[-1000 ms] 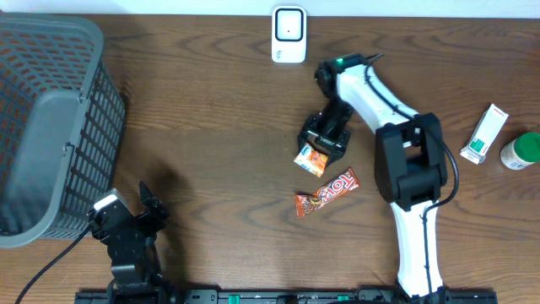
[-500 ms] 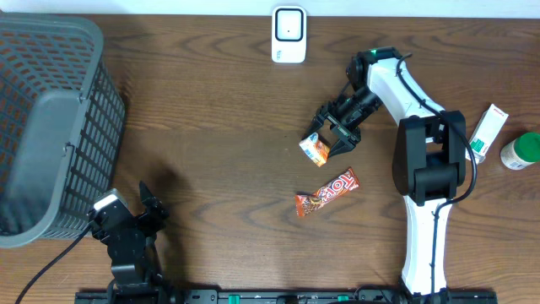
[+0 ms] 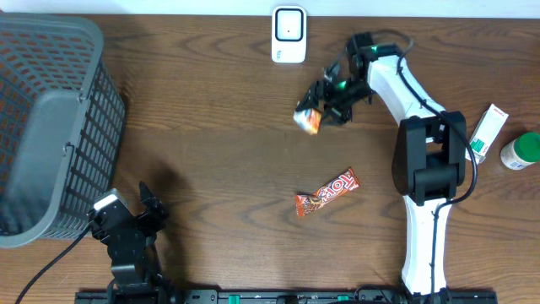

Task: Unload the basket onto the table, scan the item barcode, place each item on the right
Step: 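Carry the orange pack up in front of the scanner, then hold the orange pack facing the scanner window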

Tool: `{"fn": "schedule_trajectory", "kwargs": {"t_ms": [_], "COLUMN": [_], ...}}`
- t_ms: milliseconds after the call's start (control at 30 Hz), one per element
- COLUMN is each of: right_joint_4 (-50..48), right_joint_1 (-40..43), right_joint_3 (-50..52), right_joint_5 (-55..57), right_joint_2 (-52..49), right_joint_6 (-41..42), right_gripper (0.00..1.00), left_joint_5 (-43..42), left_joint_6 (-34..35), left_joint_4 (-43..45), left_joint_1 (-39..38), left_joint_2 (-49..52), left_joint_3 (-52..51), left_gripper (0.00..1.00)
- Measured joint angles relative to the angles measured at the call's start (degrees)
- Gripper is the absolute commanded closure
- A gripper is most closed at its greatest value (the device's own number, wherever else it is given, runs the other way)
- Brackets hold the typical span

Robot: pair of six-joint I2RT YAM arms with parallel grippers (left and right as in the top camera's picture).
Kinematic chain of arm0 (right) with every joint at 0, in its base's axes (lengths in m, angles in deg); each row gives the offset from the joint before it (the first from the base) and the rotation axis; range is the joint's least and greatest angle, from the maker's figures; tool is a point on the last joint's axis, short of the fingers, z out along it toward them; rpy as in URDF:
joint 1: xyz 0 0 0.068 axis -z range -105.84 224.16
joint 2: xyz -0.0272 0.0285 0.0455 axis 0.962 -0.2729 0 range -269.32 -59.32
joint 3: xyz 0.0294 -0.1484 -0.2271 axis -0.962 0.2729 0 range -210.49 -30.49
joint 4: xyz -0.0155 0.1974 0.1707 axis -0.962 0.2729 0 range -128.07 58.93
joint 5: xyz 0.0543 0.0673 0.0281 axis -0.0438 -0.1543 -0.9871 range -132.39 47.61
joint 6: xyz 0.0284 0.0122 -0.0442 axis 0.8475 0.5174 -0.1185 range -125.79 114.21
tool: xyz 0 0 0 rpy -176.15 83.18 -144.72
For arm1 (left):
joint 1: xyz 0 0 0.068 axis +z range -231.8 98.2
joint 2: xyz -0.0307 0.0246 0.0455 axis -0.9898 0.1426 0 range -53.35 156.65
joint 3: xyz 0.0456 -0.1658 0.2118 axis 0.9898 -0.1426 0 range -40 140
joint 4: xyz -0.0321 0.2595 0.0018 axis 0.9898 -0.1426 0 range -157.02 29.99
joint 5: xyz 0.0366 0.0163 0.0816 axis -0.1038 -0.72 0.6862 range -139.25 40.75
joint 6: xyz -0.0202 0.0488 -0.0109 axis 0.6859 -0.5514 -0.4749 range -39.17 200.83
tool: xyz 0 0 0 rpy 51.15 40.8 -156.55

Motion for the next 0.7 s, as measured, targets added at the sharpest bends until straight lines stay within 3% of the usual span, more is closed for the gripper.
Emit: {"fn": "schedule_trajectory", "kwargs": {"t_ms": [333, 700], "right_joint_4": [-12.44, -28.76], "right_joint_1": [-2.95, -10.71], "right_joint_3": [-12.44, -13.64], "right_joint_5": [22.71, 43.54], "right_joint_2": [-0.04, -0.11], "right_joint_6": [0.15, -0.28], "right_gripper": [0.31, 0.4], "left_joint_5": [0.0, 0.02], "left_joint_6": [0.0, 0.0], "left_joint_4": [0.02, 0.0], "left_joint_1": [0.0, 0.0], "left_joint_2": [0.0, 0.0], "left_joint_3": [0.0, 0.0], "left_gripper": [0.16, 0.16]}}
